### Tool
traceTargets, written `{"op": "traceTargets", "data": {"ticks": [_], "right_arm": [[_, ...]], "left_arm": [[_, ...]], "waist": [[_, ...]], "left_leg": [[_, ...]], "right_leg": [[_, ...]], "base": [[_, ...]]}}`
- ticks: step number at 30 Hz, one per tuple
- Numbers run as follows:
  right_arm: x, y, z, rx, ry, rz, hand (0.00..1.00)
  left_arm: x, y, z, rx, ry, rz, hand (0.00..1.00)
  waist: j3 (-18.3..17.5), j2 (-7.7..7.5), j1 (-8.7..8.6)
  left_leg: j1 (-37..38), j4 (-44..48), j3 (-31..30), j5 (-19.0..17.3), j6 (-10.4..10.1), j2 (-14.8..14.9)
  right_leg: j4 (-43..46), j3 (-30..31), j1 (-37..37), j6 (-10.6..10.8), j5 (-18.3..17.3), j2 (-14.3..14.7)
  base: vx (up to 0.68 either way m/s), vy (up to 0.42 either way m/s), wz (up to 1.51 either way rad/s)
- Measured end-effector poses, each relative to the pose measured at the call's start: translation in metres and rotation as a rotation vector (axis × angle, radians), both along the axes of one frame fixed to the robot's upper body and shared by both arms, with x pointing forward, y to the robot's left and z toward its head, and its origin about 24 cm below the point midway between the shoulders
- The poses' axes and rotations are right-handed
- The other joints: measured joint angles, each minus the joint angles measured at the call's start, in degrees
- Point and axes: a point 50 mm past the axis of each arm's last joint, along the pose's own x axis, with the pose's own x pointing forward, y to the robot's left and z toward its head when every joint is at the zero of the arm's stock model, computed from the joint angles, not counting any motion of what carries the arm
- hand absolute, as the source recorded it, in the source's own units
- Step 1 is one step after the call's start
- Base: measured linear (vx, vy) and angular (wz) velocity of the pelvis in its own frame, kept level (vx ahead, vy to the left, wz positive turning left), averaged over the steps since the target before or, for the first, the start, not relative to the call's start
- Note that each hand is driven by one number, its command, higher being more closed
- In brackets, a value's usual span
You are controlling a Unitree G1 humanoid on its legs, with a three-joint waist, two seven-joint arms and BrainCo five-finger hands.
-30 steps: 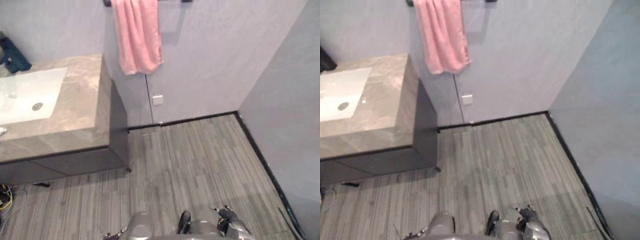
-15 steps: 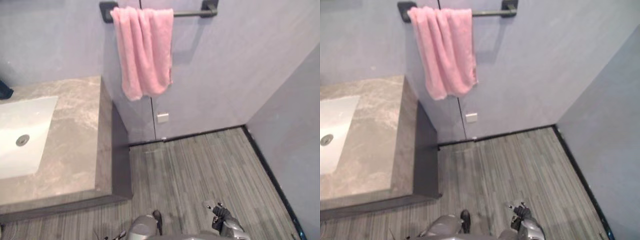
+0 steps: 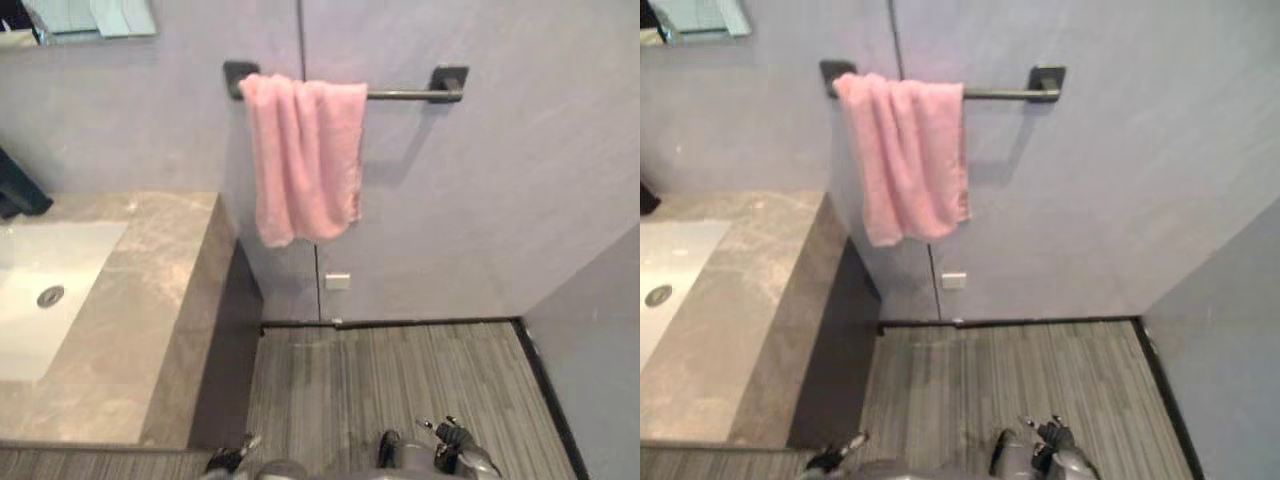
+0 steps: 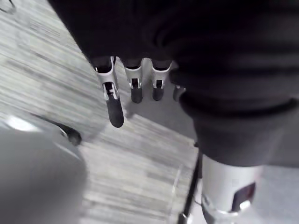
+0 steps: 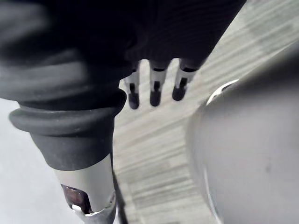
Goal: Organize washtable
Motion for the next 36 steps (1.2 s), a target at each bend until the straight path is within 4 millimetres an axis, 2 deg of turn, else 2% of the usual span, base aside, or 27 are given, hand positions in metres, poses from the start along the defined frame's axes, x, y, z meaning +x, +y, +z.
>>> {"op": "traceTargets", "data": {"ticks": [1,2,3,5,7,9,10,12,13,15,17,19,26,31,33,36], "right_arm": [[0.0,0.0,0.0,0.0,0.0,-0.001,0.0],[-0.003,-0.002,-0.001,-0.002,0.009,-0.006,0.0],[-0.008,-0.002,-0.002,0.0,0.024,-0.015,0.0],[-0.017,-0.003,-0.005,0.001,0.048,-0.025,0.0],[-0.018,-0.002,-0.005,0.006,0.053,-0.032,0.0],[-0.016,-0.002,-0.005,0.008,0.053,-0.03,0.0],[-0.016,-0.002,-0.005,0.008,0.056,-0.029,0.0],[-0.017,-0.002,-0.005,0.008,0.061,-0.03,0.0],[-0.016,0.0,-0.005,0.014,0.056,-0.027,0.0],[-0.017,0.006,-0.007,0.032,0.06,-0.028,0.0],[-0.018,0.009,-0.007,0.04,0.064,-0.026,0.0],[-0.019,0.009,-0.008,0.041,0.067,-0.026,0.0],[-0.033,0.002,-0.012,0.024,0.123,-0.03,0.0],[-0.042,-0.002,-0.014,0.02,0.159,-0.035,0.0],[-0.041,-0.003,-0.014,0.016,0.163,-0.031,0.0],[-0.043,-0.003,-0.015,0.014,0.176,-0.021,0.0]], "left_arm": [[0.005,-0.004,0.001,-0.014,-0.014,0.006,0.0],[0.012,-0.01,0.002,-0.031,-0.031,0.009,0.0],[0.016,-0.01,0.004,-0.031,-0.044,0.018,0.0],[0.015,-0.005,0.005,-0.021,-0.049,0.032,0.0],[0.017,-0.002,0.006,-0.013,-0.056,0.033,0.0],[0.016,-0.001,0.006,-0.009,-0.053,0.034,0.0],[0.014,0.0,0.005,-0.008,-0.047,0.036,0.0],[0.009,-0.001,0.003,-0.01,-0.034,0.039,0.0],[-0.001,0.004,0.0,-0.002,-0.001,0.049,0.0],[-0.005,0.011,0.0,0.012,0.013,0.054,0.0],[-0.006,0.013,0.0,0.016,0.022,0.049,0.0],[-0.008,0.012,-0.001,0.013,0.03,0.048,0.0],[-0.013,0.012,-0.004,0.031,0.068,0.009,0.0],[-0.013,0.013,-0.004,0.044,0.077,-0.023,0.0],[-0.004,0.009,-0.002,0.057,0.07,-0.073,0.0],[-0.002,0.01,0.0,0.092,0.061,-0.111,0.0]], "waist": [[-0.02,0.15,-0.31],[0.5,0.12,-0.27],[0.94,-0.56,0.13],[1.08,-1.02,0.02],[1.14,-1.36,0.11],[1.17,-1.34,0.09],[1.19,-1.25,0.19],[1.07,-1.08,0.39],[0.73,-1.93,0.23],[0.31,-3.17,0.39],[-0.11,-3.83,0.23],[-0.27,-3.78,0.2],[-1.18,-2.95,0.03],[-1.6,-3.16,0.07],[-1.87,-3.39,-0.09],[-1.91,-3.7,-0.13]], "left_leg": [[-0.98,2.46,0.84,0.2,-0.36,0.74],[-3.73,10.05,2.5,0.98,-1.46,2.29],[-6.06,17.59,3.83,1.52,-1.58,4.46],[-8.81,23.03,7.13,1.37,-1.37,6.51],[-12.08,20.01,10.79,1.3,-1.28,6.71],[-13.22,13.54,11.69,1.37,-1.31,5.96],[-13.29,5.64,10.46,2.45,-1.38,4.38],[-11.98,2.02,8.03,8.29,-0.91,2.7],[-10.12,0.83,9.82,8.54,-0.14,1.22],[-9.38,1.5,11.71,7.92,0.78,0.29],[-8.42,0.91,12.99,7.61,1.32,-0.91],[-6.83,-0.87,13.23,7.63,1.35,-1.99],[-3.63,-7.43,11.09,10.17,2.06,-4.83],[-2.74,-10.09,9.03,11.99,2.0,-5.04],[-2.41,-11.52,8.61,12.94,2.0,-5.24],[-2.25,-13.04,7.78,14.17,2.25,-5.67]], "right_leg": [[-0.27,-0.3,0.54,-0.33,-0.17,0.38],[-1.15,-0.98,2.86,-1.22,-0.82,0.91],[-2.38,-1.84,5.63,-1.92,-1.38,1.39],[-4.56,-3.33,9.45,-2.23,-2.01,1.49],[-6.62,-3.95,11.24,-1.72,-2.02,0.49],[-7.09,-3.87,11.5,-0.95,-2.06,-0.35],[-7.41,-3.52,12.02,0.25,-2.21,-1.05],[-7.04,-2.11,11.68,1.45,-2.54,-1.3],[-6.98,-0.22,12.47,2.5,-2.79,-2.43],[-8.05,1.08,12.92,3.58,-2.21,-3.18],[-9.91,1.74,13.81,4.44,-1.23,-4.16],[-11.66,2.49,14.68,5.16,-0.65,-4.69],[-15.7,0.95,17.48,5.65,0.65,-5.45],[-17.99,-0.22,19.04,4.88,1.88,-4.85],[-19.0,-0.23,19.21,4.95,2.57,-4.67],[-20.05,-0.48,19.31,4.88,3.51,-4.66]], "base": [[0.28,-0.233,0.17],[0.25,-0.227,0.16],[0.25,-0.207,0.19],[0.21,-0.124,0.34],[0.19,-0.048,0.27],[0.15,0.085,0.05],[0.13,0.129,-0.02],[0.12,0.186,-0.29],[0.15,0.221,-0.42],[0.16,0.18,-0.38],[0.11,0.182,-0.28],[0.05,0.118,-0.18],[0.02,0.039,0.09],[-0.02,-0.017,0.15],[-0.06,-0.004,0.04],[-0.07,0.006,0.04]]}}
